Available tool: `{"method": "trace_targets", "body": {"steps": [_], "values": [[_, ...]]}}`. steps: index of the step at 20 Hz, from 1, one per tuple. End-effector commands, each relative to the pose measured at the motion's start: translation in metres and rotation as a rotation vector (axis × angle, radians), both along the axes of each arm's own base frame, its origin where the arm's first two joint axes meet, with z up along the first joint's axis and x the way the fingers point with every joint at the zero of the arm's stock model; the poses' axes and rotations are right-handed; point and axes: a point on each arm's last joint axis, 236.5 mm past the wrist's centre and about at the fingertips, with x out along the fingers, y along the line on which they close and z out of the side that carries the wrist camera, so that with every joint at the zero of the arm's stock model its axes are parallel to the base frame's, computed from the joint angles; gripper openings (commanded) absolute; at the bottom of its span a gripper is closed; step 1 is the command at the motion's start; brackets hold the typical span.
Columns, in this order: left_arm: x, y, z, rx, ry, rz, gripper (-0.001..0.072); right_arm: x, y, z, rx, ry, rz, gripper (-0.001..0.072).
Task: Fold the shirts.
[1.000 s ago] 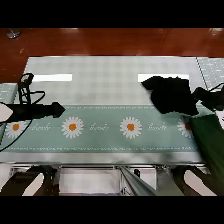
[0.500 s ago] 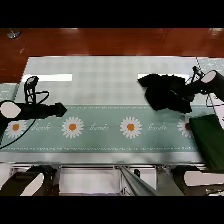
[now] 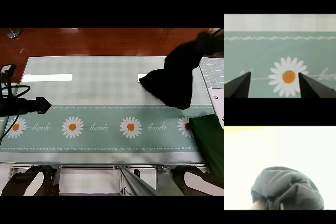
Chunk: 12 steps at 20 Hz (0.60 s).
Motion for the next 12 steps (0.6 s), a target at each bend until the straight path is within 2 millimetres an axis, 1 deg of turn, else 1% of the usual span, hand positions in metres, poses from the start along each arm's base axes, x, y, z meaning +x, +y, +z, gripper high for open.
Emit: {"method": "trace_targets", "body": {"steps": [1,2,4,5,6,7,8,9,11,12], "values": [[-0.028,-0.028,0.025,-0.120,-0.088,-0.022,0.0700,-0.056,0.025,0.130,-0.079,-0.303,0.066,0.0037],[-0.035,-0.034,0.025,-0.145,-0.105,-0.027,0.0700,-0.071,0.033,0.155,-0.091,-0.365,0.083,0.0037],[-0.044,-0.039,0.022,-0.164,-0.114,-0.027,0.0700,-0.102,0.052,0.203,-0.095,-0.486,0.129,0.0037],[-0.047,-0.039,0.018,-0.173,-0.106,-0.015,0.0700,-0.114,0.061,0.218,-0.094,-0.520,0.157,0.0037],[-0.049,-0.040,0.014,-0.181,-0.091,-0.006,0.0700,-0.127,0.073,0.230,-0.092,-0.542,0.194,0.0037],[-0.050,-0.042,0.011,-0.191,-0.082,-0.007,0.0700,-0.138,0.085,0.233,-0.085,-0.546,0.236,0.0037],[-0.050,-0.043,0.009,-0.199,-0.079,-0.007,0.0700,-0.147,0.099,0.229,-0.076,-0.528,0.285,0.0037],[-0.050,-0.043,0.010,-0.200,-0.082,-0.006,0.0700,-0.156,0.118,0.219,-0.064,-0.490,0.353,0.0037],[-0.050,-0.043,0.010,-0.199,-0.082,-0.006,0.0700,-0.167,0.156,0.194,-0.032,-0.414,0.477,0.0037],[-0.050,-0.043,0.010,-0.199,-0.082,-0.007,0.0700,-0.167,0.175,0.172,-0.023,-0.353,0.525,0.0037]]}}
